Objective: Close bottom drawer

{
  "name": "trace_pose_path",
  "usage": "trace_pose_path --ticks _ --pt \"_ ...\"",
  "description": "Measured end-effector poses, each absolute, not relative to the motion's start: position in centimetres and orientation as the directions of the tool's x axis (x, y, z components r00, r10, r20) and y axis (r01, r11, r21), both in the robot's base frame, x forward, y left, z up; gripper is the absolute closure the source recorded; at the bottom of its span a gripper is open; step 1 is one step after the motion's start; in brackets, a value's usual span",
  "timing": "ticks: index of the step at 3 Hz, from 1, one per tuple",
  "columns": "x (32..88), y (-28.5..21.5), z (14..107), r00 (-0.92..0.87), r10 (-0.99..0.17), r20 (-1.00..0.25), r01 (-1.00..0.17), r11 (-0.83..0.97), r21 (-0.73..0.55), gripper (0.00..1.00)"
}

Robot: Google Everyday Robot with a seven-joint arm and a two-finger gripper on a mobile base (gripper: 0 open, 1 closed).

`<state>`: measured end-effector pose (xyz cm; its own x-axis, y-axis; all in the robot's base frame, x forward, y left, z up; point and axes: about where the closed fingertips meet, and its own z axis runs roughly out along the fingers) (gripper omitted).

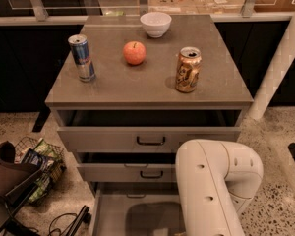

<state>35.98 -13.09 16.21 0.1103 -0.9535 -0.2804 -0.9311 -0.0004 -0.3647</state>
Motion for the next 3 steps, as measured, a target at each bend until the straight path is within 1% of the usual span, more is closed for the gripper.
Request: trace_pose_path --ticks 1,2,3 --pt "40.8 -13.2 18.4 0.158 -0.952 -0.262 -0.882 -0.017 -0.471 1.0" --pt "40.6 -13.2 18.4 0.158 -0.952 -0.262 -0.882 -0.017 -0.471 1.0" --pt "44.6 -13.5 21.3 0.198 -0.951 -0.236 -0.823 -0.031 -0.567 1.0"
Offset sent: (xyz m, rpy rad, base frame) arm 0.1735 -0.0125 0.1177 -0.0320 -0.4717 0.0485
